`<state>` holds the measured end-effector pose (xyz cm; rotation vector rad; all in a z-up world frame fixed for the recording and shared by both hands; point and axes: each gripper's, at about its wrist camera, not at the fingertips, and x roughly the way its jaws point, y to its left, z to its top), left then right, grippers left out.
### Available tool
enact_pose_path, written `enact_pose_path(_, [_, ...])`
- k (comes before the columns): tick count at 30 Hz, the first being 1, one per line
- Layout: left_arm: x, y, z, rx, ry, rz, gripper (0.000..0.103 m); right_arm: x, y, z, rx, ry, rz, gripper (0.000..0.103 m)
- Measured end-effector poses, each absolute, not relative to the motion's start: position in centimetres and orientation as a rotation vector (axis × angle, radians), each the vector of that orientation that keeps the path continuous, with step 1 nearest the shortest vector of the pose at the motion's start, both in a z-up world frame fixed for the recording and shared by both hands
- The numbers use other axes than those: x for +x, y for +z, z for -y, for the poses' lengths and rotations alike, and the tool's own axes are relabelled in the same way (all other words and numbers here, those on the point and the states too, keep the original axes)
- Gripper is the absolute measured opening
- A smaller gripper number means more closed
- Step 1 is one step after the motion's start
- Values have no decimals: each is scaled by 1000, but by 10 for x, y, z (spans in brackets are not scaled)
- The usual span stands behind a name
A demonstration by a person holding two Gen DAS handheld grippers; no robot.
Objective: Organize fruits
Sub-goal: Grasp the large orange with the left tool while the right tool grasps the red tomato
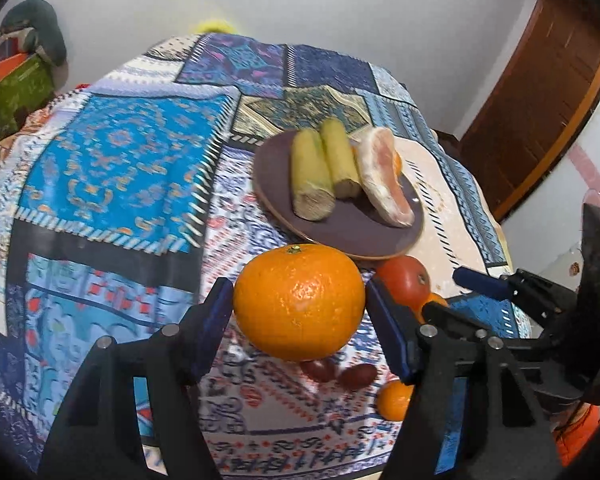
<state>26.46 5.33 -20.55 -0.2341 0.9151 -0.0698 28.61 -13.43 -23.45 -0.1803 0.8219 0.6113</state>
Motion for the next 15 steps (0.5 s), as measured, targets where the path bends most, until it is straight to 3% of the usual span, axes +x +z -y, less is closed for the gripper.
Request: enact_pose_path(15, [272, -214, -63, -230, -61, -920, 67, 304, -257, 108, -201, 653, -900, 50])
